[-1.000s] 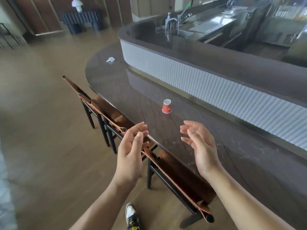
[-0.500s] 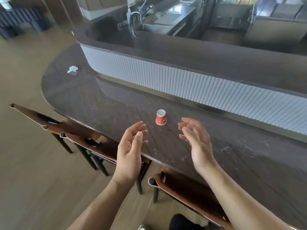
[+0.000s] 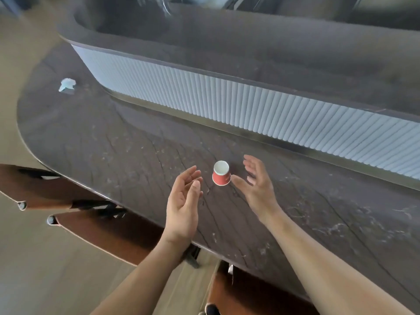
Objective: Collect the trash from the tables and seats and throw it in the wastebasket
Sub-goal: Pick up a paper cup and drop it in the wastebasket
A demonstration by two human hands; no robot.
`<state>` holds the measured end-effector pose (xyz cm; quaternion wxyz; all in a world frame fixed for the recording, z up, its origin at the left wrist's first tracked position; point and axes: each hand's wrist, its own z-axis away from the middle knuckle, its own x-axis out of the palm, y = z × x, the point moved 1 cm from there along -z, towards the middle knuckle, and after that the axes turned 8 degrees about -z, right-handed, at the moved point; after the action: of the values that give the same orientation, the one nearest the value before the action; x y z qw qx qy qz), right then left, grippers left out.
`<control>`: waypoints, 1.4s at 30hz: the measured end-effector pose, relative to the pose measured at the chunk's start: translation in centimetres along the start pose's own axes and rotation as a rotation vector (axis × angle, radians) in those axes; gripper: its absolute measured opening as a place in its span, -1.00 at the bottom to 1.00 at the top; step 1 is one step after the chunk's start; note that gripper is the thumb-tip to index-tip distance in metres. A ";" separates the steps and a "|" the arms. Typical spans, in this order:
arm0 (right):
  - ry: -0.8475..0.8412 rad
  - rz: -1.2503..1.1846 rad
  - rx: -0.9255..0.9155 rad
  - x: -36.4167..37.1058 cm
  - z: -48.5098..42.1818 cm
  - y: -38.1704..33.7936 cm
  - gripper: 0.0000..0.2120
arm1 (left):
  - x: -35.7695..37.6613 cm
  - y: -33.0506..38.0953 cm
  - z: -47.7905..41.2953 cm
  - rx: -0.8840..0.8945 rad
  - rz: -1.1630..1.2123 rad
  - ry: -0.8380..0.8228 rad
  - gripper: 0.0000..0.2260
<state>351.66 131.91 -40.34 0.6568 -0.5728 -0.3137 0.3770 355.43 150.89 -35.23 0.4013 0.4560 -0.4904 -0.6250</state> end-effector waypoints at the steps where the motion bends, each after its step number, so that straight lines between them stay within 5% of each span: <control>1: -0.017 0.048 0.019 0.3 -1.6 1.2 -0.30 | 0.4 -0.6 -1.4 -0.016 -0.003 0.012 -0.70; 12: -0.140 0.274 0.171 4.0 -11.7 10.9 -0.11 | 3.1 -6.0 -10.4 -0.126 -0.077 0.056 -0.68; 20: -0.150 0.347 0.168 4.8 -12.6 13.0 -0.47 | 3.3 -7.3 -12.0 -0.172 -0.093 0.040 -0.74; 32: 0.018 0.054 0.040 2.5 -9.2 4.4 -0.48 | 2.7 -3.0 -10.6 -0.043 -0.105 -0.118 -0.73; 42: 0.324 -0.058 -0.143 0.5 4.8 -5.9 -0.35 | -0.3 3.7 -4.9 0.193 -0.054 -0.417 -0.68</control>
<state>348.69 134.46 -33.80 0.6671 -0.6619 -0.2460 0.2373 360.39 149.21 -32.06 0.2291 0.3660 -0.6078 -0.6665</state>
